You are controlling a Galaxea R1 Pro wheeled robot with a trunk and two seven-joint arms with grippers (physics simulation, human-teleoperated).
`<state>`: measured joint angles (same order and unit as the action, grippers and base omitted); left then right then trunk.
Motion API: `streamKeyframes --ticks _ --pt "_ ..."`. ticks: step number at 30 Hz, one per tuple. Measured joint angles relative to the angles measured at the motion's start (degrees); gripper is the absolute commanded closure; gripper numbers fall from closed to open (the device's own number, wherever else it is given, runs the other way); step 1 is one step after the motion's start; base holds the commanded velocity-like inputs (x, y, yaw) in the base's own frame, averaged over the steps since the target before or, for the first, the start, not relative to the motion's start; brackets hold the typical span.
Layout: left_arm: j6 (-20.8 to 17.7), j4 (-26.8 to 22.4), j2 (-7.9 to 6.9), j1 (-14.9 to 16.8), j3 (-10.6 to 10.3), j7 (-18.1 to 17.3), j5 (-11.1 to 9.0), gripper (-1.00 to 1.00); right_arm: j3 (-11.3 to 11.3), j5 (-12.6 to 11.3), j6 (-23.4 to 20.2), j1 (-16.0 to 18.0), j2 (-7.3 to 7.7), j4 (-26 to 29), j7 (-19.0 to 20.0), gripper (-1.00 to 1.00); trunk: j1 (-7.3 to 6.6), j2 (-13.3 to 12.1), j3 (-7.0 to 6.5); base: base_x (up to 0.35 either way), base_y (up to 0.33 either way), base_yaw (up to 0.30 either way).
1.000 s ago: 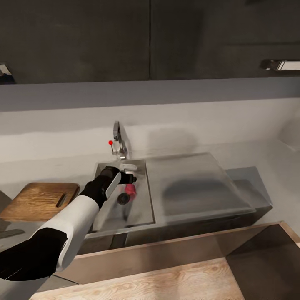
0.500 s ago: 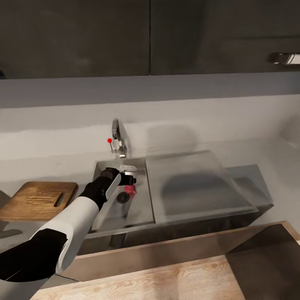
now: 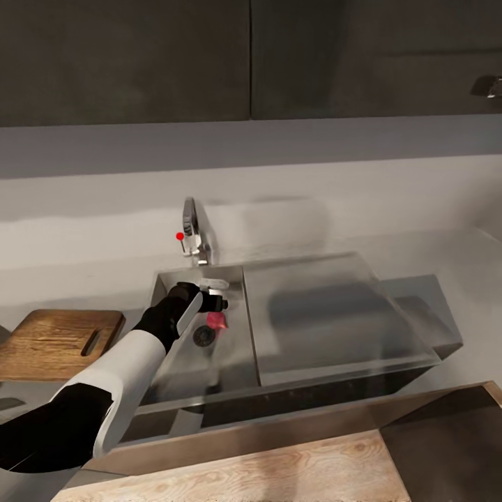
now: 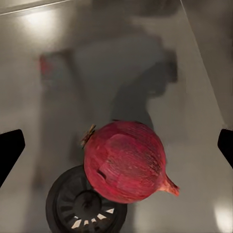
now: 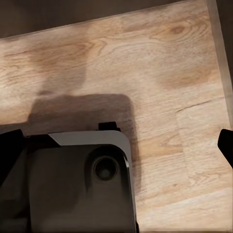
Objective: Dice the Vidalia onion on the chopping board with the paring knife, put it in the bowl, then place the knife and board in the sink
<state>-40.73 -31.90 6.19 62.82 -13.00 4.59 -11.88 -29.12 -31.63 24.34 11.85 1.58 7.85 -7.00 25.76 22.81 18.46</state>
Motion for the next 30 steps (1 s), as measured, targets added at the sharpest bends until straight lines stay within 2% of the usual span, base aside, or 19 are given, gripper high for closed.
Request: streamKeyframes --ticks 30 --pt "0.0 0.2 0.09 -0.1 0.0 0.0 0.0 -1.0 0.1 0.0 -0.1 0.0 0.16 0.0 0.0 -1.0 0.0 0.0 2.8 0.0 -0.003 0.0"
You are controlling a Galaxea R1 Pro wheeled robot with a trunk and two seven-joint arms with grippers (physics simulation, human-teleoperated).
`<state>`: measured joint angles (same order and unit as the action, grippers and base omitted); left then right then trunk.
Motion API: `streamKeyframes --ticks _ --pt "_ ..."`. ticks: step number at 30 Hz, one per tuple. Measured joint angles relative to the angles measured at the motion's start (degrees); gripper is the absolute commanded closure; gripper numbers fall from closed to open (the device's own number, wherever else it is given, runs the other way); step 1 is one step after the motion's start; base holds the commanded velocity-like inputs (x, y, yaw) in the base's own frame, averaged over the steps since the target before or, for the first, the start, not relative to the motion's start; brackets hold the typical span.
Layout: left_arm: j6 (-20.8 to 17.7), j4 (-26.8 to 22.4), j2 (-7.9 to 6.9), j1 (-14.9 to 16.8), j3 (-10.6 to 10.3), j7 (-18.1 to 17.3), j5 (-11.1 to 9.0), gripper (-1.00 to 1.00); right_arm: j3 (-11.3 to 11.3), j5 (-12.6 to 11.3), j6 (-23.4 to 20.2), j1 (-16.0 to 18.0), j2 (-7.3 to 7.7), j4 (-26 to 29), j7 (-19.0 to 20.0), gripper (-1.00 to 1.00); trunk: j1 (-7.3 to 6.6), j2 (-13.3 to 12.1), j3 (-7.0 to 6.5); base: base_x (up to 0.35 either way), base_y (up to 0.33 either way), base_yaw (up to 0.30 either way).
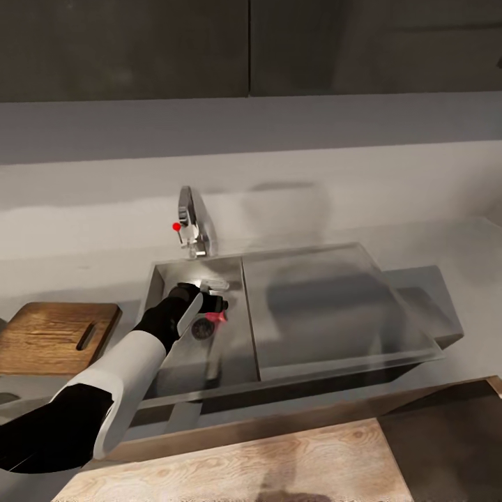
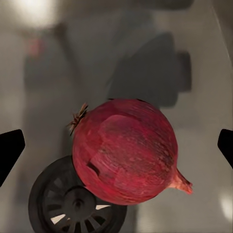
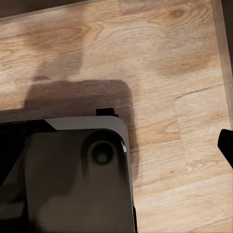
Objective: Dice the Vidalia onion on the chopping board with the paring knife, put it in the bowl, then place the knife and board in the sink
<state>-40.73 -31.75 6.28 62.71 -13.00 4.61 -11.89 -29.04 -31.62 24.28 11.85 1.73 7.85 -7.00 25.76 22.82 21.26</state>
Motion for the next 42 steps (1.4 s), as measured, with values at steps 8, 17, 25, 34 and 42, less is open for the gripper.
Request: streamKeyframes --ticks 8,17,25,34,42 --pt "0.0 0.1 -0.06 0.0 0.0 0.0 0.0 -1.0 0.0 0.0 0.0 0.0 0.0 0.0 0.0 -1.0 0.0 0.0 0.75 0.0 -0.001 0.0" --pt "0.0 0.1 -0.07 0.0 0.0 0.0 0.1 -1.0 0.0 0.0 0.0 0.0 -0.06 0.0 0.0 -1.0 0.0 0.0 1.59 0.0 0.0 0.0" --pt "0.0 0.1 -0.03 0.0 0.0 0.0 0.1 -1.0 0.0 0.0 0.0 0.0 -0.03 0.0 0.0 -1.0 0.0 0.0 2.33 0.0 0.0 0.0" --pt "0.0 0.8 -0.02 0.0 0.0 0.0 0.1 -1.0 0.0 0.1 0.0 0.0 0.03 0.0 0.0 -1.0 0.0 0.0 2.94 0.0 0.0 0.0" --pt "0.0 0.8 -0.09 0.0 0.0 0.0 0.3 -1.0 -0.2 0.2 -0.2 0.0 0.69 0.0 0.5 -1.0 0.0 0.0 2.97 0.0 0.0 0.0"
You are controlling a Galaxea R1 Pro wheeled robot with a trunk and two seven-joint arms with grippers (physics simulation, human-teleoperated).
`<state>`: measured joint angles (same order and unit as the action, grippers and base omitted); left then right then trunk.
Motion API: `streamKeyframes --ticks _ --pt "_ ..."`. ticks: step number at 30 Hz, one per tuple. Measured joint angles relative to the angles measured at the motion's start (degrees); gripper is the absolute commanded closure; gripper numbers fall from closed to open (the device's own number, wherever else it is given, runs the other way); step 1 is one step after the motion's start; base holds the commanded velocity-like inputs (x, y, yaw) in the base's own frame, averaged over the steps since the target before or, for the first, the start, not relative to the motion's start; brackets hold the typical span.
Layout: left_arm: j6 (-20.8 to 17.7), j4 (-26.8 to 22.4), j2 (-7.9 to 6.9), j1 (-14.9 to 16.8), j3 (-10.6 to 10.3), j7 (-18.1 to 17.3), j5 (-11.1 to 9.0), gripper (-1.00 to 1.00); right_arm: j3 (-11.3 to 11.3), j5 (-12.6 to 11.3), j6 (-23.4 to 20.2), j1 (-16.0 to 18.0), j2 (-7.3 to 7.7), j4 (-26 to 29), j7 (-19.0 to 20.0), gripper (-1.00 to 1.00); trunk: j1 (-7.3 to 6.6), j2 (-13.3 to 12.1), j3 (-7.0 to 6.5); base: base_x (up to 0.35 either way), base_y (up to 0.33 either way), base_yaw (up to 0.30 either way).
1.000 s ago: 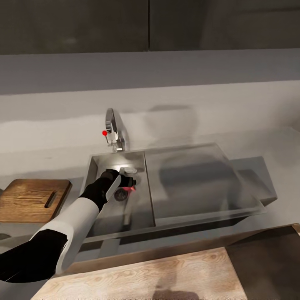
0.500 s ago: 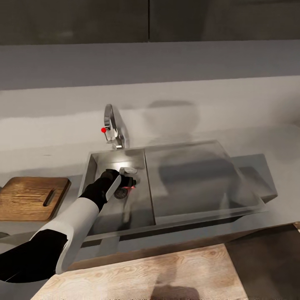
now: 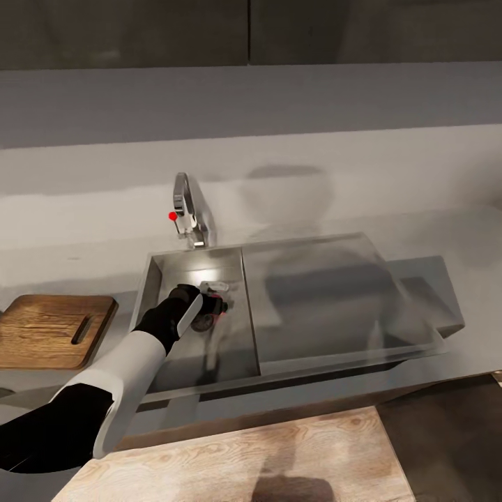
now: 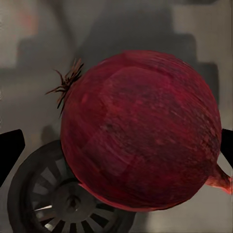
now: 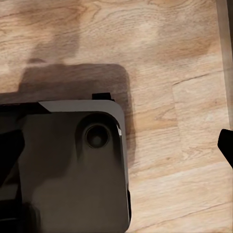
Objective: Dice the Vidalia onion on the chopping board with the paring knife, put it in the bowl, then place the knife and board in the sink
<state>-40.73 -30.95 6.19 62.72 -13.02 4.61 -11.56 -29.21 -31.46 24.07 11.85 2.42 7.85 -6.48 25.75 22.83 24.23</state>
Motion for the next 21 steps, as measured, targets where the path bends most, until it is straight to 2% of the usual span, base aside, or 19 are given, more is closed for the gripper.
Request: streamKeyframes --ticks 8,9,14,21 --pt "0.0 -0.3 0.0 0.0 -0.1 0.1 0.0 -1.0 0.0 0.0 0.0 0.0 0.01 0.0 -0.1 -1.0 0.0 0.0 0.0 0.0 0.0 0.0" --pt "0.0 -0.5 0.0 0.0 -0.1 0.1 0.0 1.0 0.0 0.0 0.0 0.0 0.01 0.0 -0.2 -1.0 0.0 0.0 0.0 0.0 0.0 0.0" --pt "-0.1 -2.9 0.01 -0.3 -0.3 0.0 -0.1 1.0 0.0 0.0 0.0 0.0 0.01 0.0 -0.2 -1.0 0.0 0.0 0.0 0.0 0.0 0.0" --pt "-0.1 -3.2 0.05 -0.7 -0.3 0.1 -0.1 1.0 0.1 -0.1 0.0 0.0 0.02 -0.1 -0.2 -1.0 0.0 0.0 0.0 0.0 0.0 0.0"
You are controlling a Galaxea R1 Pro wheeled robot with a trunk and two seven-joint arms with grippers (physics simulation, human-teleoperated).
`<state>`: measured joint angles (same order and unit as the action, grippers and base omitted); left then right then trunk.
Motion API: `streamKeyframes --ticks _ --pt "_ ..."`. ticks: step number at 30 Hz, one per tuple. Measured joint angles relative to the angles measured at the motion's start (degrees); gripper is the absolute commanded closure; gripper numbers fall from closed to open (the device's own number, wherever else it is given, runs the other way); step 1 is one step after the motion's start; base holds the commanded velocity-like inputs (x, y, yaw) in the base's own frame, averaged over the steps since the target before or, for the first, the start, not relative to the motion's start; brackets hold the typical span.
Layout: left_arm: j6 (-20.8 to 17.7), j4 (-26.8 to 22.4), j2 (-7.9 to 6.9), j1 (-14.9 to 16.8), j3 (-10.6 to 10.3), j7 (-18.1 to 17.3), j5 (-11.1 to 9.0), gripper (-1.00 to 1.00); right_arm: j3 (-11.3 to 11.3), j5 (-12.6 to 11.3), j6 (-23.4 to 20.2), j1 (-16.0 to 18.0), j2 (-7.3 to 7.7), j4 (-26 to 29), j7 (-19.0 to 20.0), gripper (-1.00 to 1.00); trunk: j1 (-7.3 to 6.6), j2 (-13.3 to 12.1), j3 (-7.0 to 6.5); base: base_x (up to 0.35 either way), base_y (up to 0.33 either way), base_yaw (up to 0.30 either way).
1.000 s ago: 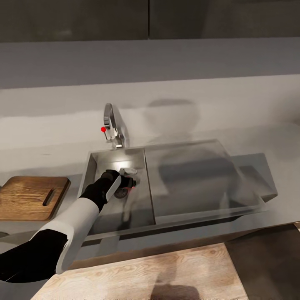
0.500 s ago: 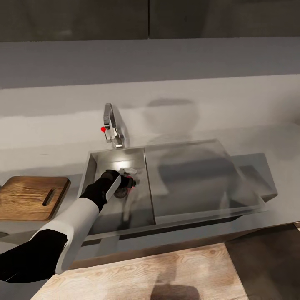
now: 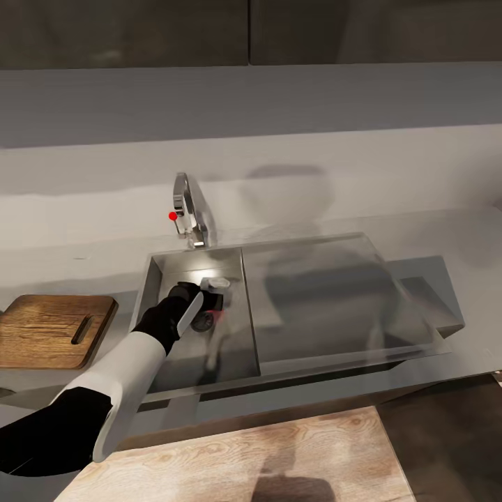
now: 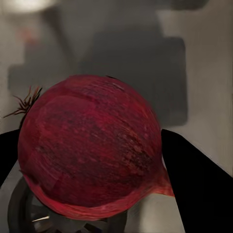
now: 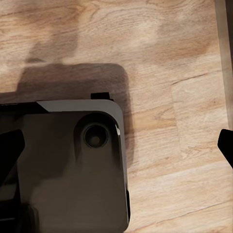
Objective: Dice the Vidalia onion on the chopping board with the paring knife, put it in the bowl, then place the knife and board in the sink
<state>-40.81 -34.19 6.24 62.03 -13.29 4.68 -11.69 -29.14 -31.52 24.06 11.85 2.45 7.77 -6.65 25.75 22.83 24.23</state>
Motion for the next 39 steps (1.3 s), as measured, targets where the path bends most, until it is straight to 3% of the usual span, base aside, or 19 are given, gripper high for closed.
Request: streamKeyframes --ticks 13,22,25,27,30,35,39 --pt "-0.2 -0.2 0.16 0.0 0.0 -0.1 -0.2 1.0 0.0 0.0 0.0 0.0 0.08 0.0 0.1 -1.0 0.0 0.0 -0.86 0.0 0.0 -0.048" --pt "-0.8 -10.0 -0.11 -0.1 0.1 0.0 -0.2 1.0 0.0 0.0 0.0 0.0 0.08 0.0 0.1 -1.0 -0.01 0.0 -1.69 0.0 0.0 -0.078" --pt "-2.3 -13.6 -0.28 -1.6 0.0 0.0 -0.2 1.0 0.0 0.0 0.0 0.0 0.08 0.0 0.0 -1.0 0.0 0.0 -1.96 0.0 0.0 -0.08" --pt "-5.3 -18.6 -0.67 -3.8 0.1 0.0 -0.2 1.0 0.0 0.0 0.0 0.0 0.08 0.0 0.0 -1.0 -0.01 0.0 -2.14 0.0 0.0 -0.08" --pt "-11.2 -32.3 -1.58 -10.7 0.1 0.0 -0.3 1.0 0.0 0.0 0.0 0.0 0.08 0.0 0.0 -1.0 -0.01 0.0 -2.42 0.0 0.0 -0.081" --pt "-13.4 -43.5 -2.69 -17.1 0.1 0.0 0.1 1.0 0.0 0.0 0.0 0.0 0.0 0.0 0.0 -1.0 -0.01 0.0 -2.88 -0.001 0.007 -0.081" --pt "-15.7 -49.4 -5.13 -19.9 0.2 0.0 0.3 1.0 0.0 0.0 0.0 0.0 0.0 0.0 0.0 -1.0 0.01 0.0 -3.25 -0.098 0.1 -0.073"
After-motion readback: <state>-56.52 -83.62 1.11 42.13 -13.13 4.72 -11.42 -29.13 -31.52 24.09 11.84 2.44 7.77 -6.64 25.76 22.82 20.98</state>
